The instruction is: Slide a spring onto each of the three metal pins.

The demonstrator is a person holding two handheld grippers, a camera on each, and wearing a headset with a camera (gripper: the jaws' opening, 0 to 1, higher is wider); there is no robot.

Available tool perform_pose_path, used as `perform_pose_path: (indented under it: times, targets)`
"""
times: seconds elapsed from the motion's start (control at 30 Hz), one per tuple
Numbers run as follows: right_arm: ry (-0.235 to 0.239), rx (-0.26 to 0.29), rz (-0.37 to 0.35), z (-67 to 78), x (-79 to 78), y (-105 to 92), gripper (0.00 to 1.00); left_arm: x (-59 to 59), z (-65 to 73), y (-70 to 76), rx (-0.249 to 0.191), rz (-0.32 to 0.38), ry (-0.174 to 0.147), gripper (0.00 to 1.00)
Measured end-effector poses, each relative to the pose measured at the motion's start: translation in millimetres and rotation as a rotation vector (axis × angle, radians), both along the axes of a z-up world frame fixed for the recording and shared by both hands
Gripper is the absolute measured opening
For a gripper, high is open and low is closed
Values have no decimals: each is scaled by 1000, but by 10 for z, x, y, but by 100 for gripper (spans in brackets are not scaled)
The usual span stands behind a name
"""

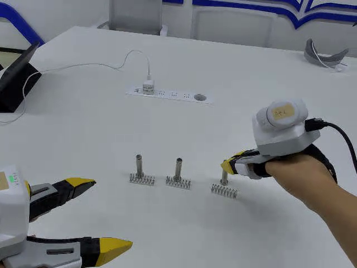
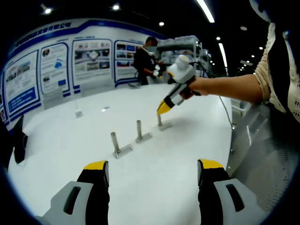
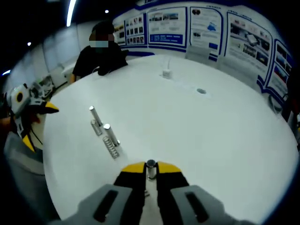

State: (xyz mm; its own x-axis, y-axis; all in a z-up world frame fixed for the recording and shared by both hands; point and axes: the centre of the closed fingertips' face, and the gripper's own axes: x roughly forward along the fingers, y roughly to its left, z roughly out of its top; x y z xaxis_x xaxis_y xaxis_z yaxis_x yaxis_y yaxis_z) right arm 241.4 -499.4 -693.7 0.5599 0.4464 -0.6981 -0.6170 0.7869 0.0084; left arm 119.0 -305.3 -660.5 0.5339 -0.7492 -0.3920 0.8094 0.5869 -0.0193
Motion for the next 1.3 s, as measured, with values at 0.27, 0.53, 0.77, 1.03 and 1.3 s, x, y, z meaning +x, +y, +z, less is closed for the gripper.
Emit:
perform_pose_path:
  times: [0.27,0.53,0.77,1.03,1.3]
  targets:
    - [3,1,0,-4,-55,-21,9,-3,5,-24,-3,-2,-1,79]
    - [-8,-1,8,4,-97,-12,10,-2,17,-39,-6,-5,-5,79]
    - [-17,6,10,32,-95,-7,10,-2,16,-44,-5,-9,-5,79]
    - [-32,8,27,75,-113,-13,13,5,25,-56,-5,-15,-7,79]
    - [-39,25,57,111,-182,-74,15,24,39,-76,-2,-22,-12,78]
